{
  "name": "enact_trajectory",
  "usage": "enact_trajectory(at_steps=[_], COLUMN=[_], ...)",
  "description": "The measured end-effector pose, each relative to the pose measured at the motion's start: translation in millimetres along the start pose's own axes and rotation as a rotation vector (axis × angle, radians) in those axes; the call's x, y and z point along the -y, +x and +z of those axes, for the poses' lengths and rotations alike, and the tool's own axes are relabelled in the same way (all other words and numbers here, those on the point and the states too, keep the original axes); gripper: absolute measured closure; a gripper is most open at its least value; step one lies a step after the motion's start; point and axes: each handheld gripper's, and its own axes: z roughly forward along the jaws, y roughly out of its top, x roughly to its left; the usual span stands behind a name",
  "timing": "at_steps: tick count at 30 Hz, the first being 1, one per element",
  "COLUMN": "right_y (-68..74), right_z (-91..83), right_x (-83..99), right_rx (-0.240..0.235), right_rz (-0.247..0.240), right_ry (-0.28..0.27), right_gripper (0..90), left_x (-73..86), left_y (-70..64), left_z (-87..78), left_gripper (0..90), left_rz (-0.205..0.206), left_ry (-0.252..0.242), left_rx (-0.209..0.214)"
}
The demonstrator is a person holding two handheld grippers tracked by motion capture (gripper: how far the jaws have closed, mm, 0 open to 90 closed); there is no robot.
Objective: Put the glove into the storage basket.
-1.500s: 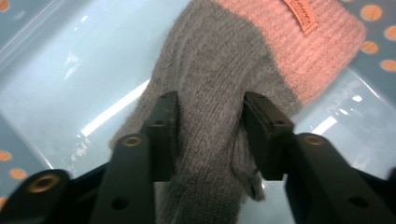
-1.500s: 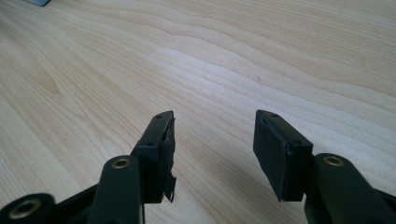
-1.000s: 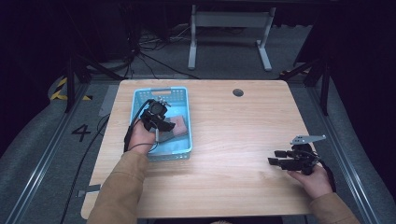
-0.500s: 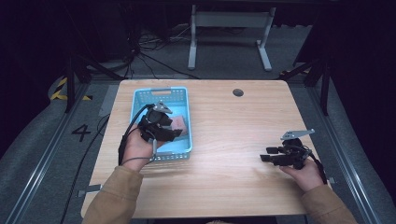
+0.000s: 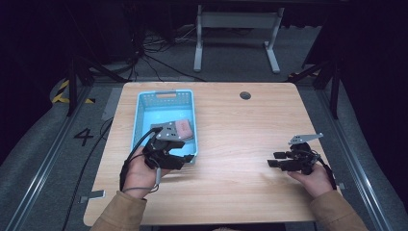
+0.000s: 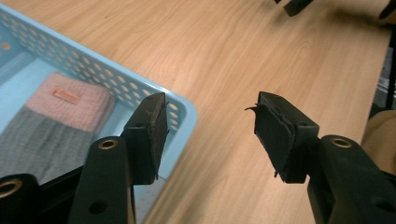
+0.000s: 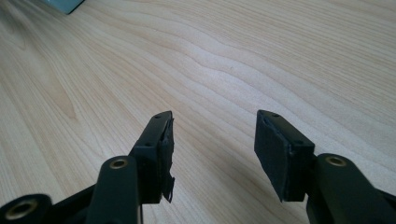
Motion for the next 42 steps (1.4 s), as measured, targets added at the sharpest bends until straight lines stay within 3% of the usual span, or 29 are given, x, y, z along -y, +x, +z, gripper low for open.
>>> enact_trajectory(at_steps=[1, 8, 14, 22, 25, 26, 29, 32, 35, 42], right_y=[0.2, -0.3, 0.2, 1.0, 0.3, 0.4, 1.3, 1.6, 2.0, 0.5], right_z=[0.8, 1.7, 3.3, 6.1, 8.0, 9.3, 11.0, 12.9, 13.8, 14.1], right_x=[0.6, 2.2, 4.4, 6.6, 7.8, 8.4, 8.8, 9.5, 10.2, 11.9], right_rx=[0.001, 0.004, 0.010, 0.006, 0.006, 0.008, 0.012, 0.018, 0.021, 0.032], right_rz=[0.002, 0.000, -0.005, -0.011, -0.010, -0.013, -0.021, -0.024, -0.029, -0.029], right_ry=[0.005, 0.010, 0.019, 0.030, 0.037, 0.041, 0.044, 0.050, 0.052, 0.049], right_gripper=[47.6, 47.6, 47.6, 47.6, 47.5, 47.4, 47.3, 47.3, 47.3, 47.3], left_x=[2.6, 15.6, 31.4, 57.0, 64.2, 65.8, 68.0, 71.5, 73.0, 77.0], left_y=[-2.3, -10.7, -17.3, -21.0, -23.2, -24.0, -23.9, -25.2, -25.0, -19.5], left_z=[3.5, 14.5, 29.9, 49.4, 56.4, 59.1, 68.0, 79.0, 82.2, 90.6], left_gripper=[44.6, 44.4, 44.8, 44.9, 44.7, 44.5, 44.5, 45.0, 45.1, 44.0], left_rz=[0.003, 0.015, 0.054, 0.039, 0.046, 0.046, 0.017, 0.045, 0.045, 0.009], left_ry=[0.020, 0.036, 0.021, 0.026, 0.046, 0.048, 0.041, 0.060, 0.059, 0.081], left_rx=[0.009, 0.039, 0.002, 0.022, -0.012, -0.028, -0.009, -0.017, -0.019, 0.019])
